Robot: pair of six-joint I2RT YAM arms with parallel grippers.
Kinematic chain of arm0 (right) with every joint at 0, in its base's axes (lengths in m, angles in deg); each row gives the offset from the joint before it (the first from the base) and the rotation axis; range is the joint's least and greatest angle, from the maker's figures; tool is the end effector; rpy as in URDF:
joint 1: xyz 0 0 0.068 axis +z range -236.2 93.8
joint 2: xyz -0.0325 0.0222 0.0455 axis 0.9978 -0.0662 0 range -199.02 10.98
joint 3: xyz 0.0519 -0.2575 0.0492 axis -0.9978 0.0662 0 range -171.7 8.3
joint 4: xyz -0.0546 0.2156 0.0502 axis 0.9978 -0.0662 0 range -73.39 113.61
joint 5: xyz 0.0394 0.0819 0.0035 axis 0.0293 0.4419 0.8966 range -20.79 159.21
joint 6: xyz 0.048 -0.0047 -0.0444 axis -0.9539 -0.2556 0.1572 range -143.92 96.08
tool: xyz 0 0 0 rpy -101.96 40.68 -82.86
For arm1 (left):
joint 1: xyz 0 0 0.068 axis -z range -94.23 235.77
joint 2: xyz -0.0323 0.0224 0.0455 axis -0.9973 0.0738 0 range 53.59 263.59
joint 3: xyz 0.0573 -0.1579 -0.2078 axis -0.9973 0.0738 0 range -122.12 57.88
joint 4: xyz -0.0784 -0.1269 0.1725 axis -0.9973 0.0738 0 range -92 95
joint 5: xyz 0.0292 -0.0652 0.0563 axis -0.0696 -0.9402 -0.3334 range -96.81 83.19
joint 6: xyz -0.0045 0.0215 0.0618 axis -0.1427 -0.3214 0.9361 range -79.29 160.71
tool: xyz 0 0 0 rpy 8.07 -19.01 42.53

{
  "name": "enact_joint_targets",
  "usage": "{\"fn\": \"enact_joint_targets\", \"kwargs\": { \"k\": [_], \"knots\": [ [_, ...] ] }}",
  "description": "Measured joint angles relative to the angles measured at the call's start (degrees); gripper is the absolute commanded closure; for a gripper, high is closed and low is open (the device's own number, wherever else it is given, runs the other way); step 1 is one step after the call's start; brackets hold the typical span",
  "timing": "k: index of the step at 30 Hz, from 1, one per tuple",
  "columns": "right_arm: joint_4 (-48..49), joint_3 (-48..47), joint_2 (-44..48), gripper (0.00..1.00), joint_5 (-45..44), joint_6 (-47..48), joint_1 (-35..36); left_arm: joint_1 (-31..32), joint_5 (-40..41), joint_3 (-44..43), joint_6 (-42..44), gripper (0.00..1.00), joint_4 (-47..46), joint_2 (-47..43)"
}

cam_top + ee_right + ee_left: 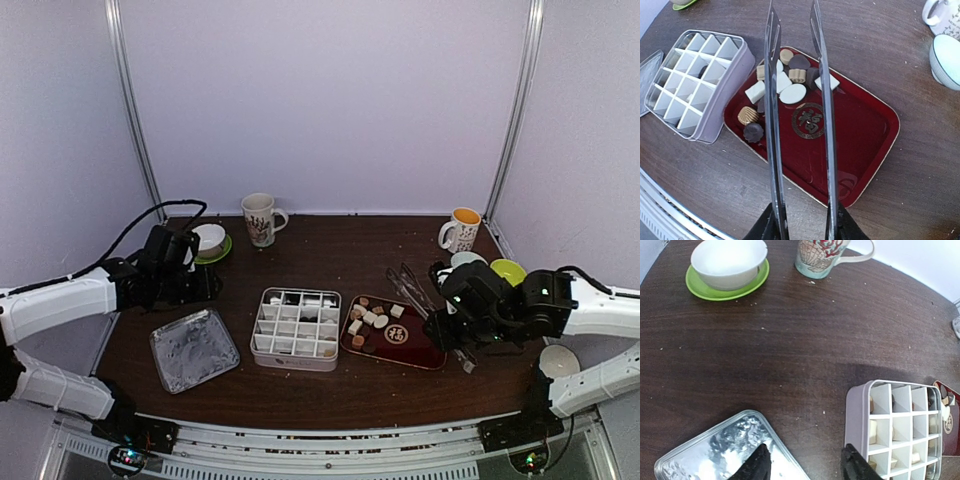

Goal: Pack the chocolate
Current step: Place the clamp on the plate.

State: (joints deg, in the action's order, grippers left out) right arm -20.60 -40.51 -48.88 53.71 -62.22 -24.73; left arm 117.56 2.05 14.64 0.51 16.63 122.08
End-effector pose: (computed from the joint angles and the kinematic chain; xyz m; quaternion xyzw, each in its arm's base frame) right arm 0.0969 0.1493 0.2540 -0.1504 0.9345 0.1433 0.2890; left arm 0.1996 -0.1145 0.2322 -0.0975 0.9126 -0.1721 0.3578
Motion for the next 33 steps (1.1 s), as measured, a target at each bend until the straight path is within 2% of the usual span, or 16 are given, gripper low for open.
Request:
{"fn": "enact_joint_targets", "kwargs": {
  "k": [7, 14, 15, 16, 21, 24, 33],
  "knots": [
    [2.5, 6.2, 1.6, 0.66, -1.8, -3.8, -1.0, -5.0, 0.0, 5.7, 2.2, 0.4, 3.1, -8.8],
    [5.4, 11.7, 2.6, 0.66, -2.8, -6.3, -2.1, -5.9, -0.4, 6.5, 3.3, 0.24, 5.7, -11.4],
    [6.1, 12.6, 2.8, 0.66, -2.8, -6.6, -2.3, -5.9, -1.0, 6.9, 3.3, 0.07, 5.6, -11.6],
    [6.7, 13.3, 2.8, 0.66, -2.8, -6.8, -2.5, -6.0, -1.6, 7.3, 3.5, 0.03, 5.5, -11.8],
    [9.9, 15.3, 2.4, 0.66, -2.4, -7.3, -3.8, -6.0, -9.2, 9.8, 5.2, 0.03, 1.8, -12.4],
    [11.6, 15.6, 1.1, 0.66, -2.2, -8.1, -4.5, -6.0, -14.4, 10.6, 5.8, 0.07, -1.5, -12.0],
    [17.2, 18.9, -2.1, 0.64, -0.9, -8.3, -9.0, -5.1, -24.3, 12.1, 4.4, 0.15, -11.0, -3.2]
  ]
}}
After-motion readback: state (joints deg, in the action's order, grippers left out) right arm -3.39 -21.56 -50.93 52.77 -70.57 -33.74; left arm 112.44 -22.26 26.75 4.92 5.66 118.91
